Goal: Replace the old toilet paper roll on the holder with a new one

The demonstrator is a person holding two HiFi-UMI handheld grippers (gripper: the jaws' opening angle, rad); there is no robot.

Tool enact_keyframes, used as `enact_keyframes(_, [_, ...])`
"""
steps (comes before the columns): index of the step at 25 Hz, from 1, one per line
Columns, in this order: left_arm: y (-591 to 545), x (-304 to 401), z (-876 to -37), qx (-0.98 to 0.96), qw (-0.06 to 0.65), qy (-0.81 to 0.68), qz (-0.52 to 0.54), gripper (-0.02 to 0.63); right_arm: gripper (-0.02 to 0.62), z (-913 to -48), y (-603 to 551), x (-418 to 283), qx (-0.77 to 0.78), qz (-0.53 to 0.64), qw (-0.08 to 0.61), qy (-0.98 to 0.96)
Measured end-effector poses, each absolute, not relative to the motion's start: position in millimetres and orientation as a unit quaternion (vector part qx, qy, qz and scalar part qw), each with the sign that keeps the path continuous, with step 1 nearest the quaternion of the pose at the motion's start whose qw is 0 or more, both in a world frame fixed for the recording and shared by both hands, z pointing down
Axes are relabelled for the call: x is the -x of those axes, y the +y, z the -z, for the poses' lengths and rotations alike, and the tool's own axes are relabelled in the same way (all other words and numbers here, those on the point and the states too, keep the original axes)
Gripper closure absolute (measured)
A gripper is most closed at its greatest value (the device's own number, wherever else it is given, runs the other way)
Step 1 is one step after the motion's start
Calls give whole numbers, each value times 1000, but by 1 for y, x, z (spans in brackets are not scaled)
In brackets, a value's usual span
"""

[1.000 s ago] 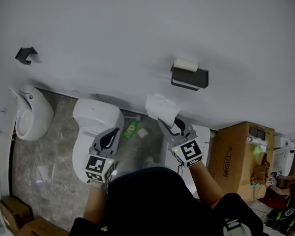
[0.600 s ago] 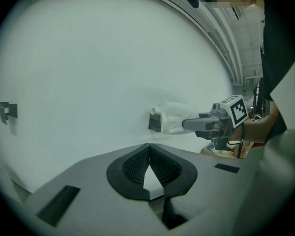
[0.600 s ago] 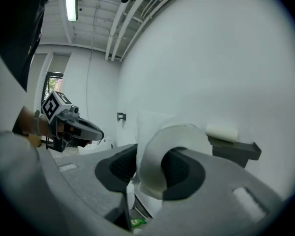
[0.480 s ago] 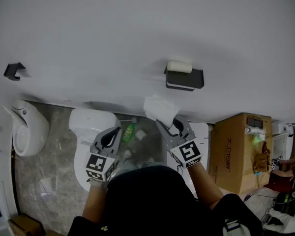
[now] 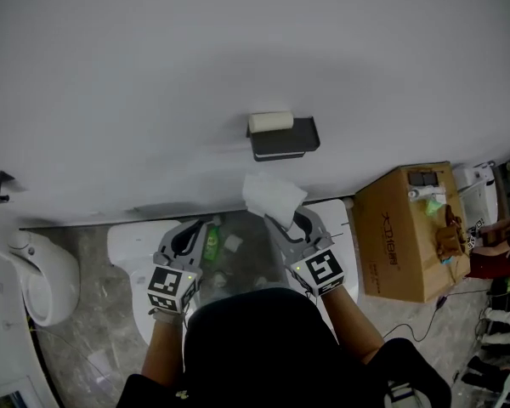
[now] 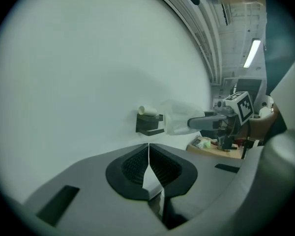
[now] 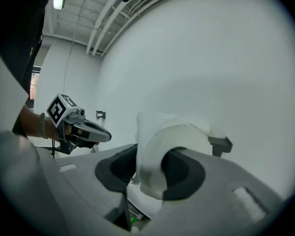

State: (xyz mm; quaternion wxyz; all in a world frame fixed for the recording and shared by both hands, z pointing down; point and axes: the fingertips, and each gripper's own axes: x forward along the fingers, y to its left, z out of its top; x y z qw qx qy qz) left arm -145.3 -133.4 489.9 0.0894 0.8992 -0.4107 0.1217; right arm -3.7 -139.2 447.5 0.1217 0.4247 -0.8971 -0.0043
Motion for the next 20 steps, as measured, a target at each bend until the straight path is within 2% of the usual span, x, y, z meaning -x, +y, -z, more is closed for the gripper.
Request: enact_keyframes(20, [-252, 60, -453, -938, 72, -332, -69, 590, 460, -455, -119, -118, -598, -27, 143, -788])
